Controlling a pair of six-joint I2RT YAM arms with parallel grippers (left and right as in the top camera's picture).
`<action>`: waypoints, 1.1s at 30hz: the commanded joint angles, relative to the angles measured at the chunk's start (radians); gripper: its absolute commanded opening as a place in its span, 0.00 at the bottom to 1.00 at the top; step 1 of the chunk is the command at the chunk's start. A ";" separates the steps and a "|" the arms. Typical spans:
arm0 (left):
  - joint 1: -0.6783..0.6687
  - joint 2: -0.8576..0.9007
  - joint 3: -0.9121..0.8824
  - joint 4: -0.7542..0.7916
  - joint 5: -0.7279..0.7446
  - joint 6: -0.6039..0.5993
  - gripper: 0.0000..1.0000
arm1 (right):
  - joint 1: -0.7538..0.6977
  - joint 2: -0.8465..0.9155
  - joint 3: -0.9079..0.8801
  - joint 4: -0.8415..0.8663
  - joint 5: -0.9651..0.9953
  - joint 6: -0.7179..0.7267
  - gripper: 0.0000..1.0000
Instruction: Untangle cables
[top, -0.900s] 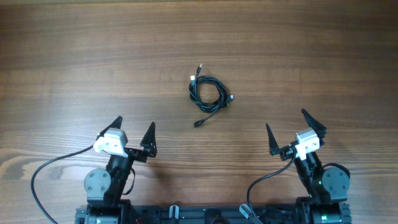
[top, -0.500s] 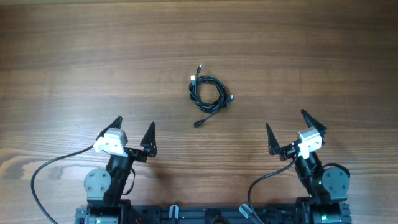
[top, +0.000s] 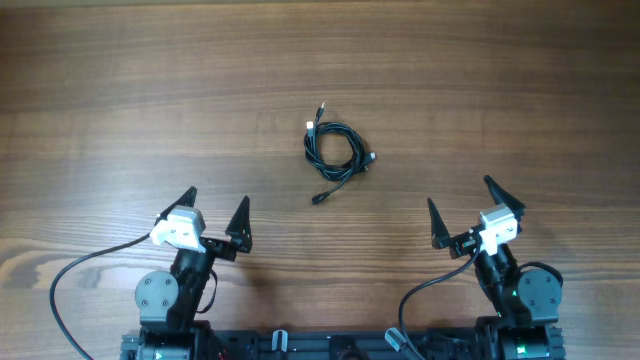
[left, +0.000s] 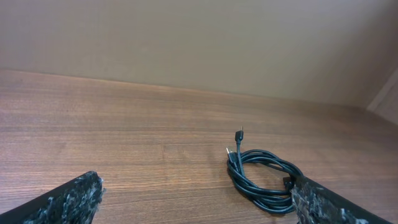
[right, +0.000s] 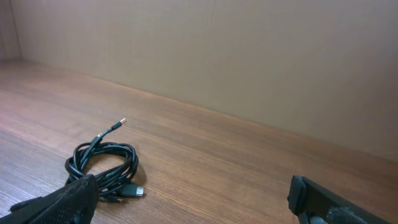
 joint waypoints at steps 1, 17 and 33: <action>0.006 -0.012 -0.008 0.000 0.008 0.019 1.00 | 0.004 0.007 -0.001 0.005 0.006 0.019 1.00; 0.006 -0.012 -0.008 0.001 0.008 0.019 1.00 | 0.004 0.007 -0.001 0.007 0.006 0.021 1.00; 0.006 0.008 -0.008 0.003 0.016 0.019 1.00 | 0.004 0.007 -0.001 0.007 -0.010 0.094 1.00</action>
